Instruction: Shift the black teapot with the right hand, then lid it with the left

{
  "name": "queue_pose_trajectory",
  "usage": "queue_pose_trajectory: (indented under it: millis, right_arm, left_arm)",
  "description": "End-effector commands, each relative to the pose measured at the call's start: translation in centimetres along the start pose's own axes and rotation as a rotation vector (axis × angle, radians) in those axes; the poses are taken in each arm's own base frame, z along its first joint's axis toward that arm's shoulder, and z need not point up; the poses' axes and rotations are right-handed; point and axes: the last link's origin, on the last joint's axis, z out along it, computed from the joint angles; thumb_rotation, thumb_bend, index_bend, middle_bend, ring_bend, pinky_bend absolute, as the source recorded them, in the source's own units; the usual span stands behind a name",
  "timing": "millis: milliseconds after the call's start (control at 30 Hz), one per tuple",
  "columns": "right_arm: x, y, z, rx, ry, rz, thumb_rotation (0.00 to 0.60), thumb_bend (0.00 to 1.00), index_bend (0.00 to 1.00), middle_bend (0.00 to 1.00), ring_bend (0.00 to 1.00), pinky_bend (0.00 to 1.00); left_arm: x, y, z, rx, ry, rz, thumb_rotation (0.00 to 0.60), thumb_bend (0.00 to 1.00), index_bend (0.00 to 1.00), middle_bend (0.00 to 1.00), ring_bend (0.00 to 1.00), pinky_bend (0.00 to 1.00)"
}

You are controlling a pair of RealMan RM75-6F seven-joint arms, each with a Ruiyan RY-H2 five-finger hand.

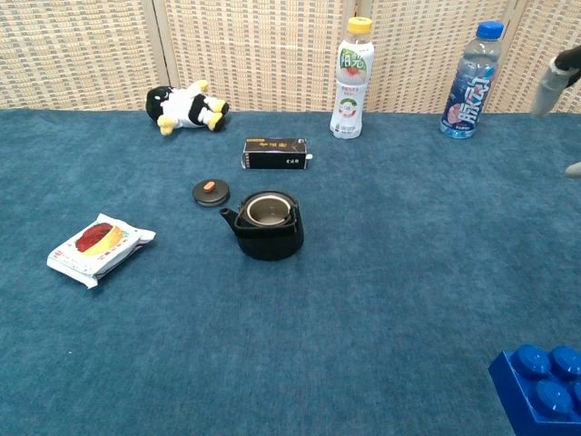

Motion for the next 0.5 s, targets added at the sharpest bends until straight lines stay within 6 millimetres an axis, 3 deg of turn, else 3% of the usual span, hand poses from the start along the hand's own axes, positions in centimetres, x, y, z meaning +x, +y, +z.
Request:
queue_pose_trajectory:
  millis: [33,233,500]
  right_arm:
    - [0.5,-1.2,2.2,0.033,-0.019,0.019,0.6,0.08,0.4,0.36,0.26,0.56]
    - [0.9,-3.5,5.8,0.106,-0.054,0.012,0.6,0.08,0.4,0.36,0.26,0.56]
    - [1.0,-7.4,9.0,0.183,-0.097,-0.004,0.6,0.08,0.4,0.36,0.26,0.56]
  left_arm:
    - [0.0,0.0,0.0,0.0,-0.001,0.0,0.6,0.11,0.57,0.53,0.38,0.48]
    - [0.0,-0.1,0.1,0.0,-0.006,0.001,0.6,0.11,0.57,0.53,0.38,0.48]
    - [0.3,-0.2,-0.1,0.0,0.006,-0.007,0.6,0.11,0.57,0.53,0.38,0.48]
